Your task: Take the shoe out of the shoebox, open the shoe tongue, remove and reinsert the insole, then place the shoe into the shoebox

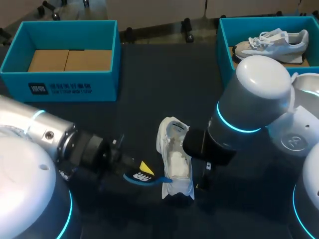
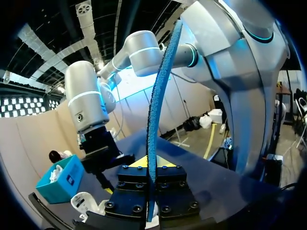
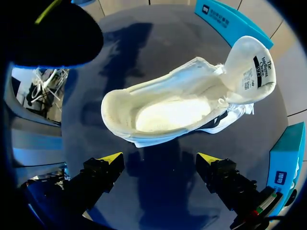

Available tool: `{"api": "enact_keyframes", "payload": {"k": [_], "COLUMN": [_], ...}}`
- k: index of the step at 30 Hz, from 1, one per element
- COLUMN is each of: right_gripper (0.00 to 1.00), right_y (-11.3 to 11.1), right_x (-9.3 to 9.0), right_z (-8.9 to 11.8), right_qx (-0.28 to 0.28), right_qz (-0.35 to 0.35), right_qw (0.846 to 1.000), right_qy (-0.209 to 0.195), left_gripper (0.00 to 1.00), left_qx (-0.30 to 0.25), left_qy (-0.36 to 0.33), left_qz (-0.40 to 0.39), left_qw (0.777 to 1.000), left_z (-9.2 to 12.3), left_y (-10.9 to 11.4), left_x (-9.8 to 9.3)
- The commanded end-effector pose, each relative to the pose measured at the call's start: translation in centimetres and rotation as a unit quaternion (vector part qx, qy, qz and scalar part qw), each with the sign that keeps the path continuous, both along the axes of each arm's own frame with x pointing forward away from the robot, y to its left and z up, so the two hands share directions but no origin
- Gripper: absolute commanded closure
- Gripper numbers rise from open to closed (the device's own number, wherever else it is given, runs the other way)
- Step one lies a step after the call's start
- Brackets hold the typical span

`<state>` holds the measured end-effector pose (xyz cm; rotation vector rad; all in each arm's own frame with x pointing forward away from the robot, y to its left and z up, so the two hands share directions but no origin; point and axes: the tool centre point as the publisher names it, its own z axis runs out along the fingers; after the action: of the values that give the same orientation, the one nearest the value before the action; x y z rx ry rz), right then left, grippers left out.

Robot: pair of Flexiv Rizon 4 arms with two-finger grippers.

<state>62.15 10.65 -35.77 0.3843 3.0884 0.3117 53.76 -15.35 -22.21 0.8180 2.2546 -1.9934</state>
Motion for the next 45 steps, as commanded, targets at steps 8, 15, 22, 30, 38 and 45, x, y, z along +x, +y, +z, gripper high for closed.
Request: {"api": "enact_keyframes", "payload": {"k": [8, 15, 22, 30, 38, 45], "right_gripper": [0.00, 0.00, 0.00, 0.00, 0.00, 0.00], "right_y": [0.0, 0.0, 0.0, 0.0, 0.0, 0.0], "right_x": [-0.1, -0.1, -0.1, -0.1, -0.1, -0.1], "right_z": [-0.1, -0.1, -0.1, -0.1, -0.1, -0.1], "right_qx": [0.001, 0.001, 0.001, 0.001, 0.001, 0.001], "right_qz": [-0.001, -0.001, -0.001, -0.001, -0.001, -0.001], "right_qw": [1.000, 1.000, 1.000, 1.000, 1.000, 1.000], "right_qy": [-0.001, -0.001, -0.001, -0.001, -0.001, -0.001], "left_gripper": [1.00, 1.00, 1.00, 1.00, 1.00, 1.00], "left_qx": [-0.045, -0.053, -0.078, -0.093, -0.095, -0.104], "left_qy": [-0.030, -0.032, -0.046, -0.068, -0.077, -0.087], "left_qz": [0.014, 0.015, 0.001, 0.001, 0.007, 0.004], "left_qw": [0.998, 0.998, 0.996, 0.993, 0.992, 0.991], "left_z": [-0.8, -0.5, -0.6, -0.9, -0.8, -1.2], "left_y": [-0.8, -1.1, -1.6, -2.1, -2.2, -2.4], "left_x": [-0.7, -0.2, 0.4, 1.0, 1.2, 1.3]}}
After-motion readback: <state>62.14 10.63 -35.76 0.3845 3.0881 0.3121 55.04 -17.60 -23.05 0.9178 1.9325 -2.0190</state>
